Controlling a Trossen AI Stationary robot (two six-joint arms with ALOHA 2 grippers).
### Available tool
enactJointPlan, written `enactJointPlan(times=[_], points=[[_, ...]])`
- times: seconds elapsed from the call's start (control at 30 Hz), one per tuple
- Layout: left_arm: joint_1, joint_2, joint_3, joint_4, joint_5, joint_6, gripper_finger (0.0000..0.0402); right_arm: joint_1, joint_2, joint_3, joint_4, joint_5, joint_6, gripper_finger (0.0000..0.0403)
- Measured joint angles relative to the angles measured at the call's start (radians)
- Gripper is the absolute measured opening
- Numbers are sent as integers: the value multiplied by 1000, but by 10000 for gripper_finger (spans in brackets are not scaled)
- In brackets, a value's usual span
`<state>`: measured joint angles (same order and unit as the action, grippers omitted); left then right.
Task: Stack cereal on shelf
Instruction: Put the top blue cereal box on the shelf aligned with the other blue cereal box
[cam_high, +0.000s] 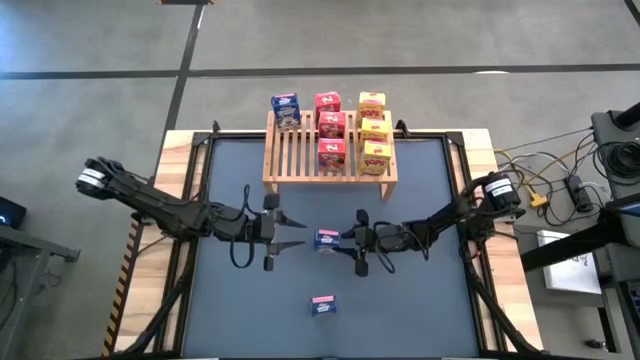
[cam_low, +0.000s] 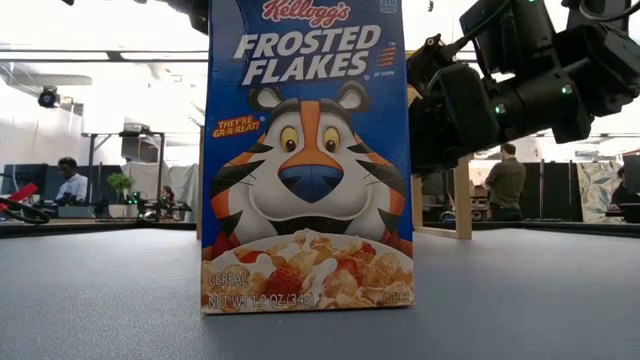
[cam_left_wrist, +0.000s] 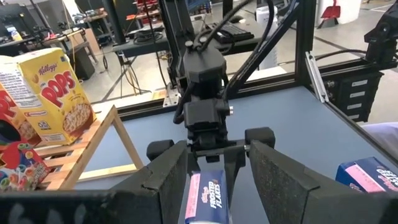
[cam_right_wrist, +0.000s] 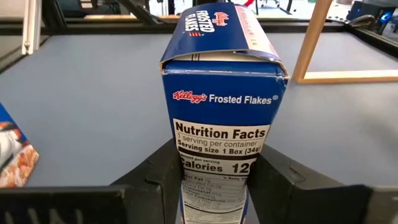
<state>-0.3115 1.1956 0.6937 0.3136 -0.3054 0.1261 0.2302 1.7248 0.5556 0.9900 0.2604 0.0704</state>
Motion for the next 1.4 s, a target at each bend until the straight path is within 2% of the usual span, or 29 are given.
enactJointPlan(times=[0.23,0.63,0.73,0.87,1.13,1.27,1.4], points=[[0,26,0,0,0,0,158,1,-75,0,-71,-3,-4,140],[2,30,0,41,-1,78,166,32,-317,-2,-223,-3,-56,141],[7,40,0,44,-2,49,191,50,-371,-2,-229,-3,-87,138],[13,77,0,74,-3,23,245,67,-422,-2,-232,-6,-111,139],[26,162,0,167,-2,-32,352,71,-432,-2,-238,-7,-124,143],[27,200,21,169,0,-69,381,71,-432,-2,-241,-7,-125,143],[29,259,66,164,0,-97,390,71,-432,-2,-240,-7,-127,143]])
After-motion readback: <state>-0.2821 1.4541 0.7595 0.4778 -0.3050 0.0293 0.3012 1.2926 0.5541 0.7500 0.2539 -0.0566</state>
